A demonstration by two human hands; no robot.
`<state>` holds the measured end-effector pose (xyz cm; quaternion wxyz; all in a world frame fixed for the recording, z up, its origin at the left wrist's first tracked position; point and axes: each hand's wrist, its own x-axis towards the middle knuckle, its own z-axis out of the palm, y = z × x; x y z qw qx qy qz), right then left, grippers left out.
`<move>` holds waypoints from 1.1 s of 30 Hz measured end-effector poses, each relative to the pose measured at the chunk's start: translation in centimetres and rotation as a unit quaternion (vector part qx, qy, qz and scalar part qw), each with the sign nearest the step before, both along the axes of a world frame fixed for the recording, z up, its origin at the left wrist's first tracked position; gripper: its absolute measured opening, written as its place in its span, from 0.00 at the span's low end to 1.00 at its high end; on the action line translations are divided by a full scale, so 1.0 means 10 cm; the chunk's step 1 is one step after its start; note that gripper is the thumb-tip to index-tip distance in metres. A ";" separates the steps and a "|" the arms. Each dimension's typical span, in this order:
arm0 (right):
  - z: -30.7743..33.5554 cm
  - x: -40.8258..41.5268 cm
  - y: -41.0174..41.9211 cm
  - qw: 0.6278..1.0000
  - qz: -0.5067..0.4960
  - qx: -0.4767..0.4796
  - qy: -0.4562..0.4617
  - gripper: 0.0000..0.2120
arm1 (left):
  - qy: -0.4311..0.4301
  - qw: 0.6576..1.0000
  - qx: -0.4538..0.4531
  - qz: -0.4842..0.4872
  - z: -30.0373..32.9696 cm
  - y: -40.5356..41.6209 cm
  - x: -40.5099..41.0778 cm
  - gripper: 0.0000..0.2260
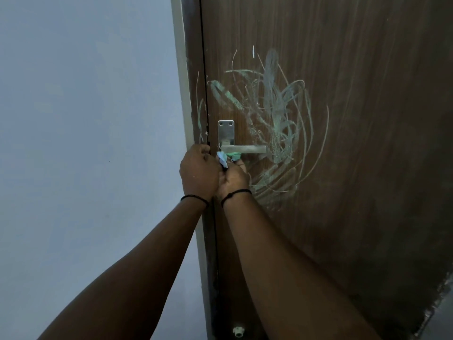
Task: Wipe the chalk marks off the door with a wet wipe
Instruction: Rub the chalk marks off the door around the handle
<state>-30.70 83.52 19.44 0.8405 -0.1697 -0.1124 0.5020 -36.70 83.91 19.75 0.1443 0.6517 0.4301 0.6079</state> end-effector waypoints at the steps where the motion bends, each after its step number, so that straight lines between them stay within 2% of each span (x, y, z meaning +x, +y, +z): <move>1: 0.02 0.00 -0.02 1.000 -0.006 -0.005 -0.005 0.14 | 0.000 1.000 0.003 0.000 0.00 0.02 -0.01 0.10; 5: 0.06 0.22 -0.13 0.999 -0.031 -0.032 0.003 0.17 | 0.003 1.000 -0.004 0.007 -0.03 0.06 -0.06 0.11; 9: 0.09 0.35 -0.20 0.998 -0.045 -0.008 0.044 0.17 | 0.004 1.000 -0.002 0.002 -0.07 0.04 -0.05 0.10; 13: 0.17 0.18 -0.15 0.996 0.050 -0.056 -0.053 0.17 | -0.004 1.000 -0.007 -0.001 -0.07 0.02 -0.01 0.10; 15: 0.20 0.20 -0.17 0.993 0.065 -0.072 -0.072 0.17 | -0.009 1.000 -0.003 -0.001 -0.06 0.03 -0.02 0.11; 18: 0.19 0.27 -0.30 0.993 0.054 -0.073 -0.080 0.15 | -0.008 1.000 0.002 -0.005 -0.06 0.03 -0.02 0.10; 20: 0.17 0.32 -0.37 0.975 -0.012 -0.095 -0.201 0.12 | -0.016 1.000 -0.005 -0.014 -0.08 0.02 -0.01 0.10; 21: 0.16 0.35 -0.39 0.943 -0.095 -0.117 -0.297 0.10 | -0.020 1.000 -0.009 -0.019 -0.10 0.01 0.00 0.11; 22: 0.17 0.39 -0.41 0.885 -0.197 -0.134 -0.399 0.09 | -0.024 0.999 -0.011 -0.022 -0.12 0.00 0.01 0.11; 24: 0.26 0.46 -0.46 0.741 -0.361 -0.125 -0.553 0.11 | -0.028 0.999 -0.013 -0.022 -0.15 -0.02 0.04 0.11; 26: 0.39 0.49 -0.45 0.599 -0.397 -0.097 -0.689 0.11 | -0.034 0.999 -0.016 -0.023 -0.18 -0.03 0.05 0.11; 28: 0.49 0.48 -0.35 0.423 -0.356 -0.101 -0.827 0.09 | -0.042 0.999 -0.020 -0.024 -0.20 -0.02 0.06 0.11; 29: 0.52 0.46 -0.30 0.361 -0.335 -0.104 -0.864 0.10 | -0.045 0.998 -0.021 -0.024 -0.20 -0.01 0.05 0.11; 30: 0.55 0.44 -0.26 0.319 -0.315 -0.114 -0.887 0.11 | -0.048 0.998 -0.020 -0.024 -0.21 0.00 0.05 0.10; 31: 0.57 0.42 -0.22 0.295 -0.300 -0.123 -0.899 0.13 | -0.050 0.998 -0.019 -0.023 -0.21 0.01 0.04 0.10; 32: 0.61 0.42 -0.19 0.285 -0.288 -0.132 -0.905 0.13 | -0.052 0.998 -0.018 -0.022 -0.21 0.02 0.03 0.10; 33: 0.64 0.44 -0.18 0.301 -0.285 -0.139 -0.899 0.12 | -0.053 0.998 -0.018 -0.022 -0.21 0.03 0.03 0.10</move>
